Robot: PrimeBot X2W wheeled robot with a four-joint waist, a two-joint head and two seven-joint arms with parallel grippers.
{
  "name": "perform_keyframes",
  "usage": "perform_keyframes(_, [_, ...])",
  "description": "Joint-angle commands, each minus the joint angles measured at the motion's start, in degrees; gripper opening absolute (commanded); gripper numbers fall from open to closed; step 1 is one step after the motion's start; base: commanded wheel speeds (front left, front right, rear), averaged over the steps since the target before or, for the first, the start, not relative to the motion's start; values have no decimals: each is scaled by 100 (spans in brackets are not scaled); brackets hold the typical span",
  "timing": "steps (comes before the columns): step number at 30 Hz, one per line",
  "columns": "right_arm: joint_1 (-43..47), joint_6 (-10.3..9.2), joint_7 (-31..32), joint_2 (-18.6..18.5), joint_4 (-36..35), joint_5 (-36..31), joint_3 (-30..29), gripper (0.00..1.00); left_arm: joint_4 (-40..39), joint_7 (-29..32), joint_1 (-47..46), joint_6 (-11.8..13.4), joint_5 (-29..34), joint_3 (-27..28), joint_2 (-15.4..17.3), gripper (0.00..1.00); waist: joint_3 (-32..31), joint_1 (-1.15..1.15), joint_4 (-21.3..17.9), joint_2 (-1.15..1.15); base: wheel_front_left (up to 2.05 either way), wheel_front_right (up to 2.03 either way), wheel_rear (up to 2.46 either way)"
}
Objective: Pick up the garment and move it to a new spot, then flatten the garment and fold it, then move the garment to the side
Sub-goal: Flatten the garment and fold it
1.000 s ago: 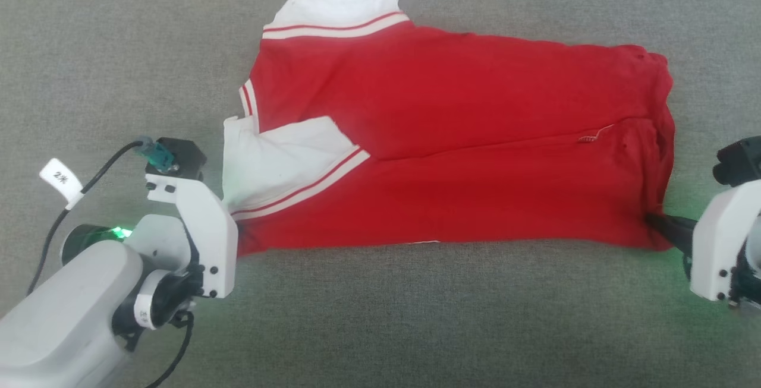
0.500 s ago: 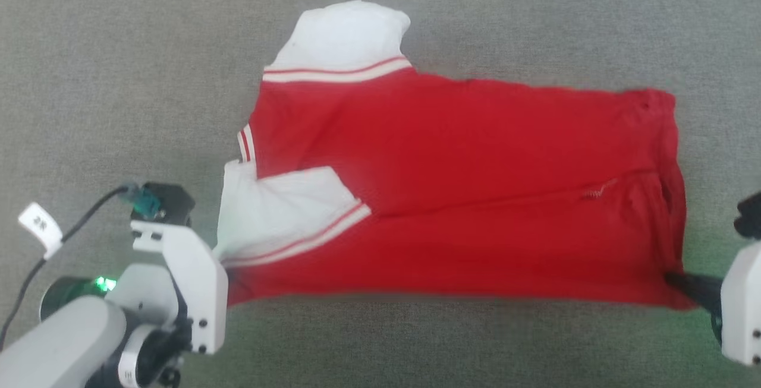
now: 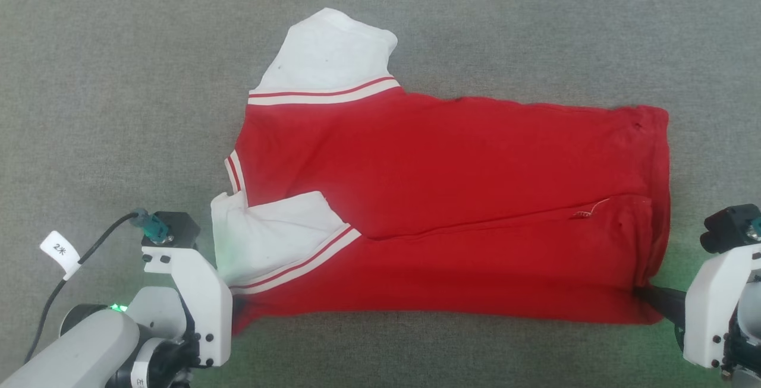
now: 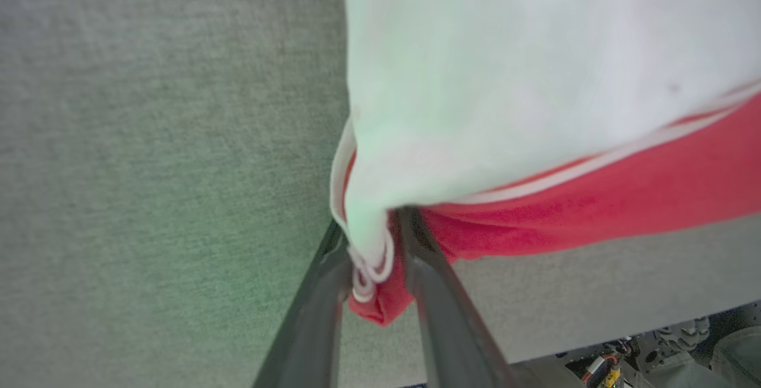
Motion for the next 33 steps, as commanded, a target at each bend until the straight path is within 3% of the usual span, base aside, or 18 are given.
perform_keyframes(1, [-58,-11,-77,70,176,-63,153,41,209,-55,27,-33,-13,-66,-103,100,-32,0,-21,-1,0,0,0])
perform_keyframes(2, [-92,-12,-145,58,214,-48,162,100,254,-54,12,-58,-18,-57,-100,100,-59,0,-32,-1,0,0,0])
perform_keyframes(9, [-30,-15,-378,-117,78,59,78,100,8,68,-93,39,11,122,300,100,-256,0,-120,-1,0,0,0])
perform_keyframes(15, [-101,-8,-757,-31,-326,65,-68,100,-526,338,-280,186,76,269,756,100,-382,0,-307,-1,0,0,0])
perform_keyframes(18, [-230,-7,-1081,29,-548,-23,-74,100,-719,421,-494,135,193,340,964,100,-415,0,-461,-1,0,0,0])
perform_keyframes(21, [-390,-7,-1523,42,-728,-125,1,100,-704,434,-793,17,341,400,1114,100,-407,0,-658,-1,0,0,0])
perform_keyframes(26, [-743,-7,-2308,-5,-766,-265,230,100,-402,363,-1318,-284,484,470,1009,100,-338,0,-955,-1,0,0,0])
perform_keyframes(29, [-1112,-7,-3194,-3,-672,-503,596,100,134,277,-1944,-696,672,467,846,100,-220,0,-1294,-1,0,0,0])
perform_keyframes(30, [-1112,-7,-3194,-3,-672,-503,596,100,134,277,-1944,-696,672,467,846,100,-220,0,-1294,-1,0,0,0])
perform_keyframes(33, [-1377,-7,-3813,37,-549,-618,887,100,637,169,-2389,-1017,831,439,703,100,-98,0,-1556,-1,0,0,0])
